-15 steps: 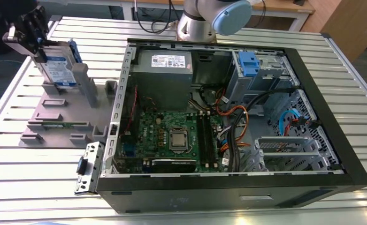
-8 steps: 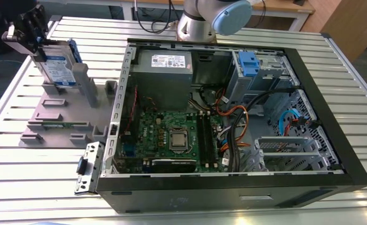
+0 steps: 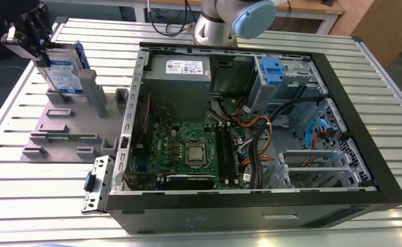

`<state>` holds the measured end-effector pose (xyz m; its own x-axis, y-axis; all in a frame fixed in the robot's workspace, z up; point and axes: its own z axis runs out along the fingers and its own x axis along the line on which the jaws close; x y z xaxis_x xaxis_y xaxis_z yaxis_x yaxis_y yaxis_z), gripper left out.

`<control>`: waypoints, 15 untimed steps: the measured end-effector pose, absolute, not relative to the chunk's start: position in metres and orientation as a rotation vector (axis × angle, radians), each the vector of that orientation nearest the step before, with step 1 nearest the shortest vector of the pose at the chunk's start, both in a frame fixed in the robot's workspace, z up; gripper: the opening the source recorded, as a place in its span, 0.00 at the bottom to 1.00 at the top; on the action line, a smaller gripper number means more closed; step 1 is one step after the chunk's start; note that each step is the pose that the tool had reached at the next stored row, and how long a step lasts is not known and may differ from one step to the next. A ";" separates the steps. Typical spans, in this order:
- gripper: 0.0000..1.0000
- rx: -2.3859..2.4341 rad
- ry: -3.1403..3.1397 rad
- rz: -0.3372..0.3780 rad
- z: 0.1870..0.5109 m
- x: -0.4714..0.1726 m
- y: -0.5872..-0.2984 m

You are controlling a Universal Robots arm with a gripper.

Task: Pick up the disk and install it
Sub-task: 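Pick up the disk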

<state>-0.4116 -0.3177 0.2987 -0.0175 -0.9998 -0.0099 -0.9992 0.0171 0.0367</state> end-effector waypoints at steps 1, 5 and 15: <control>0.37 2.189 -2.227 -0.052 0.299 -0.412 -0.318; 0.37 2.189 -2.227 -0.052 0.300 -0.412 -0.318; 0.37 2.189 -2.227 -0.052 0.305 -0.412 -0.318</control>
<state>-0.4116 -0.3177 0.3049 -0.0175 -0.9998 -0.0100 -0.9992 0.0171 0.0365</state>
